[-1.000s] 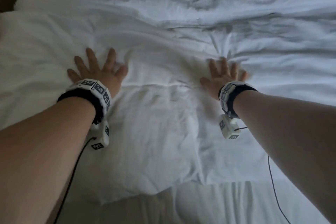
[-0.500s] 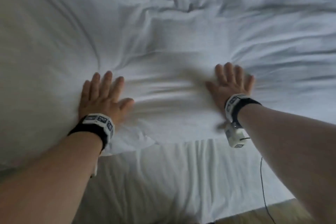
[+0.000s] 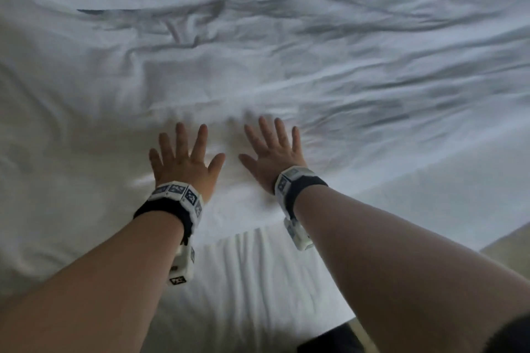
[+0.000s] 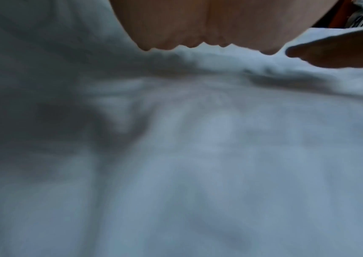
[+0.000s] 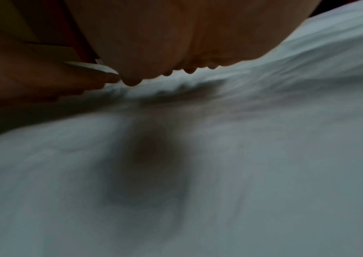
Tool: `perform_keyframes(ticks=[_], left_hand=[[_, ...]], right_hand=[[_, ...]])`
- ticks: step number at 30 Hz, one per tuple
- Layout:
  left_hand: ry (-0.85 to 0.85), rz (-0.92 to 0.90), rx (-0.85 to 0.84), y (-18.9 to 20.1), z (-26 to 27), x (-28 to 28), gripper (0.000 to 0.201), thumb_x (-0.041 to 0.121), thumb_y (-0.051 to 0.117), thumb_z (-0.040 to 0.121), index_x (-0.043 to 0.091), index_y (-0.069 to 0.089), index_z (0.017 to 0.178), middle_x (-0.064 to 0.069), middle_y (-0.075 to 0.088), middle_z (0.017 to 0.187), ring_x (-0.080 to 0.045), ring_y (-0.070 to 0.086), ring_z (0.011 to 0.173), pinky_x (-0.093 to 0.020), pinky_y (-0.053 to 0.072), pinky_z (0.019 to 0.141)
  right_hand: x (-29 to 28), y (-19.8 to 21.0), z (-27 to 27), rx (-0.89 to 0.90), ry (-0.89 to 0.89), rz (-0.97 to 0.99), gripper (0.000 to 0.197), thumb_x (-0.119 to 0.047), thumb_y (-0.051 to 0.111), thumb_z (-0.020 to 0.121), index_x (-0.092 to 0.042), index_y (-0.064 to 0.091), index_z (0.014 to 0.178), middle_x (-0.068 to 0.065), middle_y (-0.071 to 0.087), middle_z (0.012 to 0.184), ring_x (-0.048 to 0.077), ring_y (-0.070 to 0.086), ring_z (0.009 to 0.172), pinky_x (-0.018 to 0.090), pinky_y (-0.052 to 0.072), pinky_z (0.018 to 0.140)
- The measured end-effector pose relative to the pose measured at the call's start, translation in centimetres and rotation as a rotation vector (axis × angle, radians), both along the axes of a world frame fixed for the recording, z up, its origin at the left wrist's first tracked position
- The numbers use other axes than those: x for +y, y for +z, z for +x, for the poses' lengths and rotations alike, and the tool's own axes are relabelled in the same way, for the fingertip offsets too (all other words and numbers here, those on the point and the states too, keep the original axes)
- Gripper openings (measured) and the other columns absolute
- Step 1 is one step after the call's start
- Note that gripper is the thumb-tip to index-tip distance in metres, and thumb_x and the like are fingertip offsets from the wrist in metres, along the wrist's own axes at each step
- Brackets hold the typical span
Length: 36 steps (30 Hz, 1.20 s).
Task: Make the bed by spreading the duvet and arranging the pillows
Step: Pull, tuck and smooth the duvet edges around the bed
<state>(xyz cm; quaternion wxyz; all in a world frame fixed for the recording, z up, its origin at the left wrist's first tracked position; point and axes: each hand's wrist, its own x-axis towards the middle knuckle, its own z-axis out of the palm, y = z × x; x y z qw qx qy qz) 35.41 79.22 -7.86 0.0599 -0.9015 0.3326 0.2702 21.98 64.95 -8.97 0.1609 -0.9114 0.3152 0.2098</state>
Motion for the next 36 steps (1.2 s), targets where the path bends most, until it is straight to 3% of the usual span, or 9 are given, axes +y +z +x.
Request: perform_keyframes(ticks=[3,7,13,17,21,27,36], left_hand=[[0.016,-0.034,0.005,-2.4,-4.3,-3.1,0.072,0.073,0.017,0.097,0.050,-0.014,0.157,0.002,-0.027,0.167,-0.038,-0.017,0.155,-0.059,-0.004,0.124],[0.007,-0.064,-0.039,-4.5,-10.5,-9.1,0.072,0.073,0.019,0.096,0.051,-0.012,0.157,0.001,-0.026,0.168,-0.039,-0.020,0.154,-0.061,-0.005,0.123],[0.028,-0.082,-0.034,-6.6,-22.1,-26.3,0.079,0.080,0.016,0.090,0.050,-0.012,0.157,-0.007,-0.024,0.168,-0.044,-0.020,0.152,-0.067,-0.004,0.120],[-0.025,-0.105,-0.006,-7.4,-29.4,-37.6,0.078,0.082,0.012,0.090,0.051,-0.021,0.154,-0.014,-0.033,0.164,-0.044,-0.027,0.150,-0.070,-0.008,0.117],[-0.053,-0.086,0.048,-8.1,-34.6,-44.9,0.081,0.086,0.011,0.086,0.053,-0.024,0.151,-0.018,-0.039,0.160,-0.044,-0.034,0.147,-0.073,-0.011,0.113],[0.011,-0.007,0.008,-10.9,-35.3,-47.1,0.088,0.091,0.007,0.080,0.051,-0.026,0.151,-0.021,-0.039,0.159,-0.046,-0.034,0.146,-0.075,-0.010,0.111],[-0.003,0.019,-0.014,-13.3,-35.2,-47.8,0.090,0.092,0.004,0.081,0.046,-0.031,0.150,-0.024,-0.039,0.157,-0.049,-0.034,0.146,-0.077,-0.007,0.111]], right_hand=[[-3.8,-2.6,-2.6,-0.024,0.013,-0.004,0.072,-0.073,0.008,0.094,-0.044,-0.013,0.157,-0.010,-0.025,0.165,0.023,-0.028,0.151,0.054,-0.016,0.119],[-12.0,-4.8,-8.8,-0.059,0.081,-0.019,0.070,-0.071,0.006,0.096,-0.043,-0.012,0.158,-0.011,-0.021,0.166,0.018,-0.026,0.151,0.046,-0.014,0.123],[-26.8,-5.7,-19.4,-0.061,0.141,-0.103,0.068,-0.066,0.007,0.100,-0.037,-0.008,0.160,-0.011,-0.017,0.167,0.016,-0.022,0.153,0.044,-0.010,0.124],[-37.6,-6.0,-27.3,-0.044,0.083,-0.174,0.068,-0.066,0.006,0.100,-0.036,-0.007,0.160,-0.010,-0.015,0.168,0.017,-0.018,0.154,0.045,-0.008,0.125],[-46.3,-6.2,-33.7,-0.033,-0.011,-0.270,0.068,-0.068,0.007,0.101,-0.037,-0.004,0.160,-0.011,-0.010,0.169,0.019,-0.013,0.155,0.046,-0.006,0.125],[-52.4,-7.7,-38.7,0.077,-0.279,-0.232,0.073,-0.076,0.002,0.093,-0.043,-0.014,0.157,-0.010,-0.020,0.167,0.021,-0.021,0.153,0.053,-0.011,0.122],[-53.3,-11.3,-37.8,0.067,-0.304,-0.123,0.075,-0.077,0.005,0.092,-0.043,-0.020,0.155,-0.008,-0.028,0.164,0.021,-0.030,0.150,0.052,-0.016,0.121]])
